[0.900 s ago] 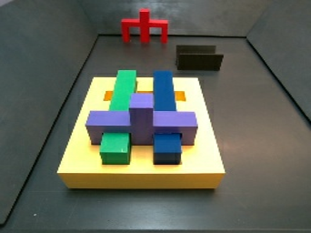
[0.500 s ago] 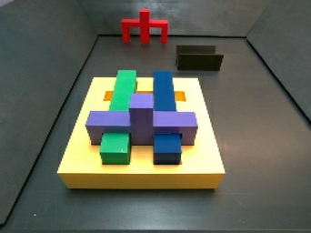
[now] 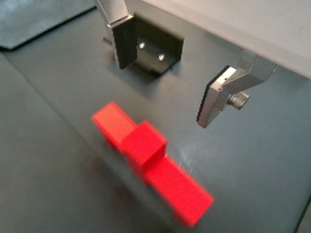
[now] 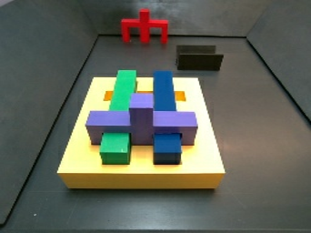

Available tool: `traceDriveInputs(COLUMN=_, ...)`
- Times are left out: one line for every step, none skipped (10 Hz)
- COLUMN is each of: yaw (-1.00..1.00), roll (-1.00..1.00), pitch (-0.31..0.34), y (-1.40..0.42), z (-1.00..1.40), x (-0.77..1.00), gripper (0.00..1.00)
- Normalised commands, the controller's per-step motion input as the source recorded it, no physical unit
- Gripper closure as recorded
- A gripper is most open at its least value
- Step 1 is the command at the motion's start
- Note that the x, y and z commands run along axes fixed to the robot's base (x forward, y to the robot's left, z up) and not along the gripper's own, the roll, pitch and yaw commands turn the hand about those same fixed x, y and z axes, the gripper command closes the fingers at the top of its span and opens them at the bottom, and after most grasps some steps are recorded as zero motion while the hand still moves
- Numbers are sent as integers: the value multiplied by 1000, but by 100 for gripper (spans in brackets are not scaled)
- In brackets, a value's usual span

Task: Pick up the red object. Move up. Move to above the board. Insert the red object.
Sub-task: Pick up the red object.

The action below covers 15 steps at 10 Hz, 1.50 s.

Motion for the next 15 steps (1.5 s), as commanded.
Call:
traceDriveInputs(yaw=-54, roll=-20, pitch=0, y=689, z=-483, x=0, gripper=0)
traceDriveInputs(yaw=-69, roll=-90, pitch=-7, y=434, z=-589, x=0, gripper=0)
traceDriveInputs(yaw=-160, roll=-164, pitch=-130, y=254, z=-591, x=-77, gripper=0)
traceDriveInputs(yaw=-169, roll=-140, pitch=-139, y=177, z=-629, x=-89, gripper=0)
traceDriveInputs(yaw=-54, roll=-159, pitch=-197, y=0, z=-569, x=-97, gripper=0)
traceDriveInputs(yaw=0, roll=-124, pitch=-86, y=-91, z=-260, x=0, gripper=0)
traceDriveInputs(yaw=0, roll=-131, pitch=-31, y=-83, z=-206, x=100, gripper=0)
traceDriveInputs(yaw=0, roll=-107, pitch=-37, y=0, z=-203, x=0, gripper=0)
traceDriveInputs(yaw=0, roll=0, pitch=0, y=20, z=-14, x=0, gripper=0)
traceDriveInputs(yaw=0, roll=0, pitch=0, y=66, z=-89, x=0, gripper=0)
traceDriveInputs(yaw=0, roll=9, pitch=0, y=0, z=-29, x=0, gripper=0)
traceDriveInputs(yaw=0, roll=13, pitch=0, y=0, z=-143, x=-14, gripper=0)
traceDriveInputs(yaw=0, roll=0, pitch=-11, y=0, z=-151, x=0, gripper=0)
traceDriveInputs(yaw=0, roll=-29, pitch=-34, y=71, z=-106, x=-29, gripper=0)
traceDriveInputs(yaw=23, roll=-56, pitch=-49, y=29, z=-106, x=0, gripper=0)
